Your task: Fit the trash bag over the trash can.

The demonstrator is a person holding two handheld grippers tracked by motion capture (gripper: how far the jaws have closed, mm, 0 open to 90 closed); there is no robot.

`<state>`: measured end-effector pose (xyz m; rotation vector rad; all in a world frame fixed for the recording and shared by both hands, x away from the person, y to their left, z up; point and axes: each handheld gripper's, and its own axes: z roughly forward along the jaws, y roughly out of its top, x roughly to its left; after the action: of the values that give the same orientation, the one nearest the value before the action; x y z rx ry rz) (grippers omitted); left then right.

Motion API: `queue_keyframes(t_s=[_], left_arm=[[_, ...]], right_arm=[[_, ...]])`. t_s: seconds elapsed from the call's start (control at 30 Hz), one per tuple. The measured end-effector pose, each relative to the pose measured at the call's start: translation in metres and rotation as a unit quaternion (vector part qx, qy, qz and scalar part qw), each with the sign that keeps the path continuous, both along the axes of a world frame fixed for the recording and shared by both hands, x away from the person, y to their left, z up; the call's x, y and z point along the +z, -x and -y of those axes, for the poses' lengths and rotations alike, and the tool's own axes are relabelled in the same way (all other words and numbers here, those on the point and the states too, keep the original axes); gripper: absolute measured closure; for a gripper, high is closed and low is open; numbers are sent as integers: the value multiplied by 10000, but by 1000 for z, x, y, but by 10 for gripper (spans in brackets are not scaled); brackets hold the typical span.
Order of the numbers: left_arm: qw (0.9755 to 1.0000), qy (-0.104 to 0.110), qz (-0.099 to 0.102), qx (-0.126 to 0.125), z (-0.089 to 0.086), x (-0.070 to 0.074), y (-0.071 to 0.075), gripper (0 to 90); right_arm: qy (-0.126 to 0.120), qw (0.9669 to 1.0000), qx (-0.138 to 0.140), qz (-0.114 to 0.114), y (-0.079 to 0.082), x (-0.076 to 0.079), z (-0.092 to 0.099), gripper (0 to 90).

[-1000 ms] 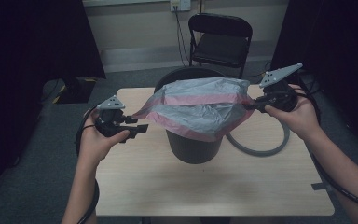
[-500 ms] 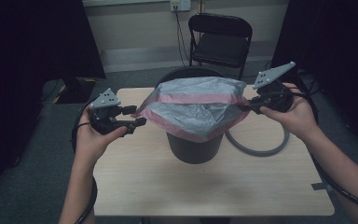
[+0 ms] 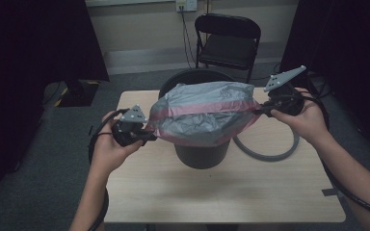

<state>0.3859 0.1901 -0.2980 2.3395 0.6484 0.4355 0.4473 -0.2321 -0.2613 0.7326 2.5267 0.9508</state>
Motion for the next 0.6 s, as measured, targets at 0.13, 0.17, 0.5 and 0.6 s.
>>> queue_keyframes(t_s=[0.13, 0.17, 0.5, 0.6], left_arm=[[9988, -457, -61, 186, 9, -20, -11, 900], [9988, -429, -83, 241, 11, -26, -14, 900], [9993, 92, -298, 221, 4, -34, -25, 872], [9979, 508, -235, 314, -4, -25, -18, 527]], right_arm=[[-293, 9987, -294, -279, -20, -21, 11, 900], [-355, 9982, -331, -360, -24, -28, 11, 900], [-261, 9986, -224, -412, -28, -49, 13, 900], [-293, 9988, -185, -356, -24, -40, 18, 900]])
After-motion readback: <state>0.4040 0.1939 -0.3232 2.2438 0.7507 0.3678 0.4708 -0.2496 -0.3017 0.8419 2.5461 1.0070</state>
